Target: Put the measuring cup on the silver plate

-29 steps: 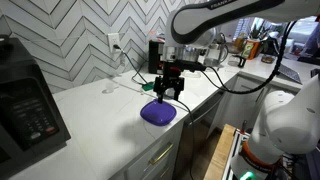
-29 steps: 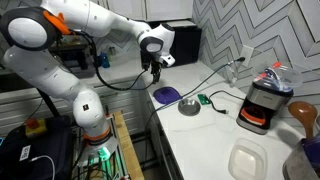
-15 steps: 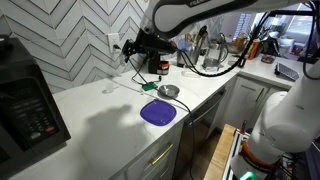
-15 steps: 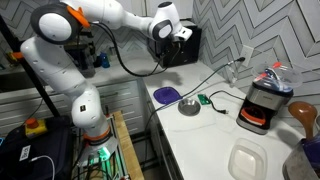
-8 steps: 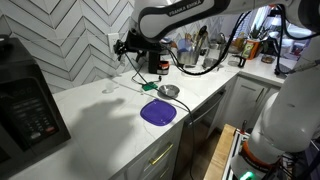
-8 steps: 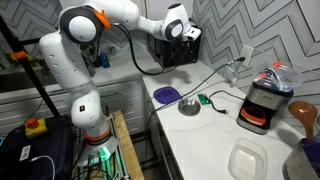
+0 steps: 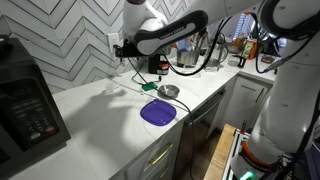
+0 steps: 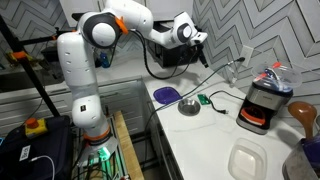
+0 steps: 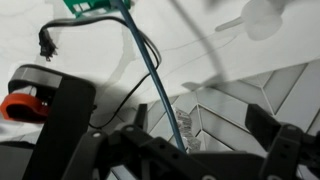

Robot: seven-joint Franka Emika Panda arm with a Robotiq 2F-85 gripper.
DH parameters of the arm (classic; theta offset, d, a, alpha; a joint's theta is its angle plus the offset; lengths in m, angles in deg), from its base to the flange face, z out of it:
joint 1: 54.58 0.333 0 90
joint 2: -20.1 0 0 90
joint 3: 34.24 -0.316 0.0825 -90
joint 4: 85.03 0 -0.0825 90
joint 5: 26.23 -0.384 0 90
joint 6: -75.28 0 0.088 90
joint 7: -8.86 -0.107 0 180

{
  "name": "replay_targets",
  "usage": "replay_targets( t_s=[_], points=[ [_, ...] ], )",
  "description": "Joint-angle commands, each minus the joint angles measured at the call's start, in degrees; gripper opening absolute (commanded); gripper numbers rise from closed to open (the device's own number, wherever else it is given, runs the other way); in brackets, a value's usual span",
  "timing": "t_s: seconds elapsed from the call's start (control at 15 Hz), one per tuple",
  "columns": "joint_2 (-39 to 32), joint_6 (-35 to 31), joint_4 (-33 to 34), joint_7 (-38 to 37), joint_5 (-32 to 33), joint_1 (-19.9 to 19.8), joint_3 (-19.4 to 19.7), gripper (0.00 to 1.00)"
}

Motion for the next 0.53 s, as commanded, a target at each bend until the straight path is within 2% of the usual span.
replay_targets(
  t_s=[0.0, 0.07, 0.2, 0.33, 0.47],
  points=[
    [-11.48, 7.57, 13.13, -4.64, 12.17, 7.36, 3.7, 1.0],
    [-13.36, 9.21, 14.96, -3.72, 12.71, 8.78, 3.97, 1.0],
    [-15.9, 11.77, 16.66, 0.61, 8.7, 10.25, 3.23, 1.0],
    [-17.28, 14.15, 17.44, 2.07, 7.57, 11.72, 3.56, 1.0],
    [-16.83, 13.03, 17.13, 1.95, 2.58, 10.65, 3.27, 1.0]
  ],
)
